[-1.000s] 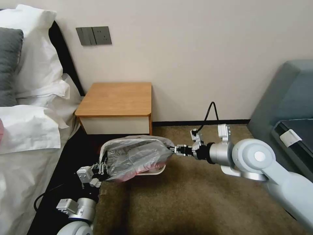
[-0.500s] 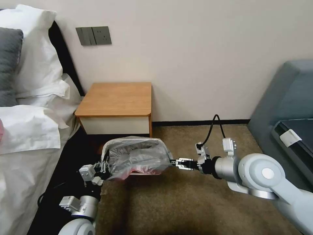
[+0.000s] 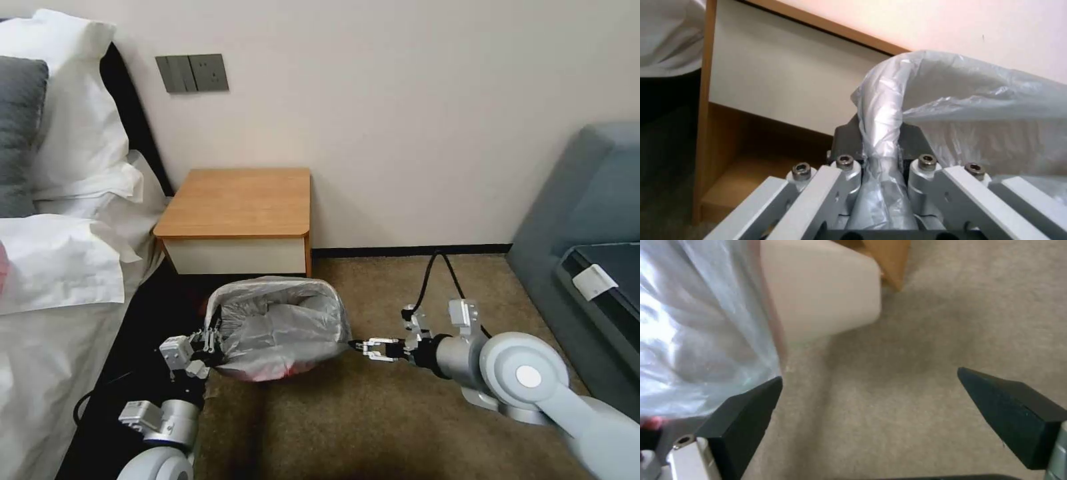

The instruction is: Pick up the garbage bag from the table and place it over the trash can.

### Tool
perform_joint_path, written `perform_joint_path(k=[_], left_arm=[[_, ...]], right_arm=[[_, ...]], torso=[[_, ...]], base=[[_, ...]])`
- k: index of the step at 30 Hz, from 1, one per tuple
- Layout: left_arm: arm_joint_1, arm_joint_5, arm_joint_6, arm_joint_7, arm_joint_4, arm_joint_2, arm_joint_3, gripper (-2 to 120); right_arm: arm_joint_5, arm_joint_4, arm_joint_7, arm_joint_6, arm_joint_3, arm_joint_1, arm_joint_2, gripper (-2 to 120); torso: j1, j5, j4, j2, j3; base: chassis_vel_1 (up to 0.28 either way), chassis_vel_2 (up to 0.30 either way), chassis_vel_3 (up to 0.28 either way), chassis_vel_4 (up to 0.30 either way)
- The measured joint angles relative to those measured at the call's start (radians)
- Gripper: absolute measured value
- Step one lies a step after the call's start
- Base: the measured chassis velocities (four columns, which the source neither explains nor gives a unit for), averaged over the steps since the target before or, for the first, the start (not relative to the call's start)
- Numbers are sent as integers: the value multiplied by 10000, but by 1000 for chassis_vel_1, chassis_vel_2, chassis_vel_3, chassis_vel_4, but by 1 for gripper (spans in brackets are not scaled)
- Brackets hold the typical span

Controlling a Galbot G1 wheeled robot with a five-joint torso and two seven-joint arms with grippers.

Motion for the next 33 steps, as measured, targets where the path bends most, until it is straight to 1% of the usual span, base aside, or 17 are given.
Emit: perform_joint_path(k=[1,3,8,10,12,13,14,15,16,17,19,22,33], left_arm=[[0,0,0,0,0,0,0,9],[-2,8,0,0,-33,8,21,9],[11,38,-2,-1,-37,9,42,9],[20,43,-3,-12,-38,8,39,9],[17,-17,9,-41,-38,0,-48,9],[17,-17,9,-41,-38,0,-48,9],[11,-64,27,-42,-37,-1,-92,9],[3,-228,88,-42,-35,-3,-184,9],[-1,-325,135,-37,-35,-3,-259,9],[-1,-325,135,-37,-35,-3,-259,9],[4,-412,189,-6,-36,15,-406,9],[38,-476,229,11,-63,65,-500,9],[104,-531,321,53,-217,176,-558,9]], right_arm=[[0,0,0,0,0,0,0,100],[-427,-63,-446,-1,222,-353,98,100],[-483,-6,-517,-1,462,-562,295,100],[-439,199,-591,-1,776,-770,268,100],[-300,679,-1170,0,1486,-1273,78,100],[-300,679,-1170,0,1486,-1273,78,100],[-296,799,-1398,2,1651,-1394,27,100],[-168,952,-1586,17,1806,-1484,14,100],[128,1036,-1516,115,1848,-1482,39,100],[128,1036,-1516,115,1848,-1482,39,100],[786,1152,-1189,338,1847,-1387,192,100],[1000,1104,-1148,434,1792,-1243,399,100],[644,-54,-1061,407,986,-658,1492,100]], torso=[[0,0,0,0,0],[0,1,-1,0,0],[0,3,2,0,0],[0,3,4,0,0],[0,-1,0,0,-1],[0,-1,0,0,-1],[0,-2,0,0,0],[0,0,0,0,0],[0,-1,2,0,0],[0,-1,2,0,0],[0,1,2,0,0],[-1,-1,2,0,0],[0,1,1,0,0]], base=[[0,0,0,0],[0,0,0,0],[0,0,0,0],[0,0,0,0],[0,0,0,0],[0,0,0,0],[0,0,0,0],[0,0,0,0],[0,0,0,0],[0,0,0,0],[0,0,0,0],[0,0,0,0],[0,0,0,0]])
